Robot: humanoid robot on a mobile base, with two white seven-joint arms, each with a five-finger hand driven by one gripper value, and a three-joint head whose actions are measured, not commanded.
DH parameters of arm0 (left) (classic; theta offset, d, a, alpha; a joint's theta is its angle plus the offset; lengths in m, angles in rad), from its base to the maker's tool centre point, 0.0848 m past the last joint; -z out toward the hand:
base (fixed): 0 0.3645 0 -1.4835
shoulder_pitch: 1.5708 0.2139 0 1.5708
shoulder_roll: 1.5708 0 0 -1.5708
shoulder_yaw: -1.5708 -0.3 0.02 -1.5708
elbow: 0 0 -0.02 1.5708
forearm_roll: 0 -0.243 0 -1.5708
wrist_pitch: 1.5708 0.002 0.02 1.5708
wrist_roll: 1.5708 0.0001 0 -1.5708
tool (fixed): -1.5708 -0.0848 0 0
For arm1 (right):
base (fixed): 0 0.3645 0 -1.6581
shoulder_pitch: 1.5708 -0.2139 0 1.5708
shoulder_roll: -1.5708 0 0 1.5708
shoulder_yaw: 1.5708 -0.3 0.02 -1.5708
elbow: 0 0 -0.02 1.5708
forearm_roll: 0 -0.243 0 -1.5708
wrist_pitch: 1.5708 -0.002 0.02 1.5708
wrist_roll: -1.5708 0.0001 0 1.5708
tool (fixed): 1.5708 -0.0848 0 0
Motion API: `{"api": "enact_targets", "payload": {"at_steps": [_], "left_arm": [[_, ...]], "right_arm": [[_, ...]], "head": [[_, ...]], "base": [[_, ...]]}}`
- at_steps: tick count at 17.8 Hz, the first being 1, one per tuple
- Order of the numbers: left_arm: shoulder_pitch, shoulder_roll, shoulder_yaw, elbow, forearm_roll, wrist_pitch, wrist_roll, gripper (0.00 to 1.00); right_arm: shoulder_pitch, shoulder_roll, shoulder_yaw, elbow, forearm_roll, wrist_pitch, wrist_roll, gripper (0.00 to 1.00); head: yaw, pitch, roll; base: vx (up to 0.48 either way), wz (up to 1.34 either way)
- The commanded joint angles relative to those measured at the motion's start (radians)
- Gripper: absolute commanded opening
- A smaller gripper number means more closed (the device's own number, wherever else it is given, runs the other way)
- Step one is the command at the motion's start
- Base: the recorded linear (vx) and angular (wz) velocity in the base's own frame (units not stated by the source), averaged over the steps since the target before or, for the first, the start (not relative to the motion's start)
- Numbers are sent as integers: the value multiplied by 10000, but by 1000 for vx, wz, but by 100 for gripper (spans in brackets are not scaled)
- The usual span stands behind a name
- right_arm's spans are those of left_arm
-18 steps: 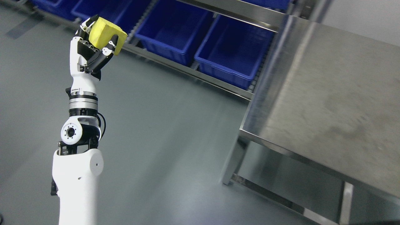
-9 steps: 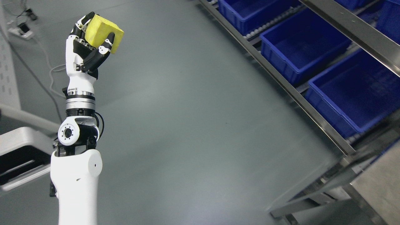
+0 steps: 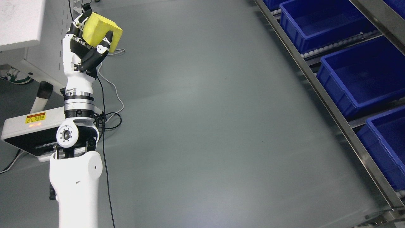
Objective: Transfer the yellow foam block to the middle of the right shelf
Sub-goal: 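Hold the cube raised in the left hand while turning toward the bin shelf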
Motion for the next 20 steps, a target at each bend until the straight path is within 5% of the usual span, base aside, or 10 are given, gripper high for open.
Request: {"api": "enact_targets", "payload": {"at_steps": [1,20], "left_arm": [[-27,156,-4,-88,0,-46,1,44],[-58,156,-96,-88,0,-30,-30,44]], "right_arm": [[16,-175,-14,-175,31,5,8,100],[16,-175,2,-175,31,5,8,100]], "head": [[0,0,0],[0,0,0]], "base": [[183,202],[368,-97]]}}
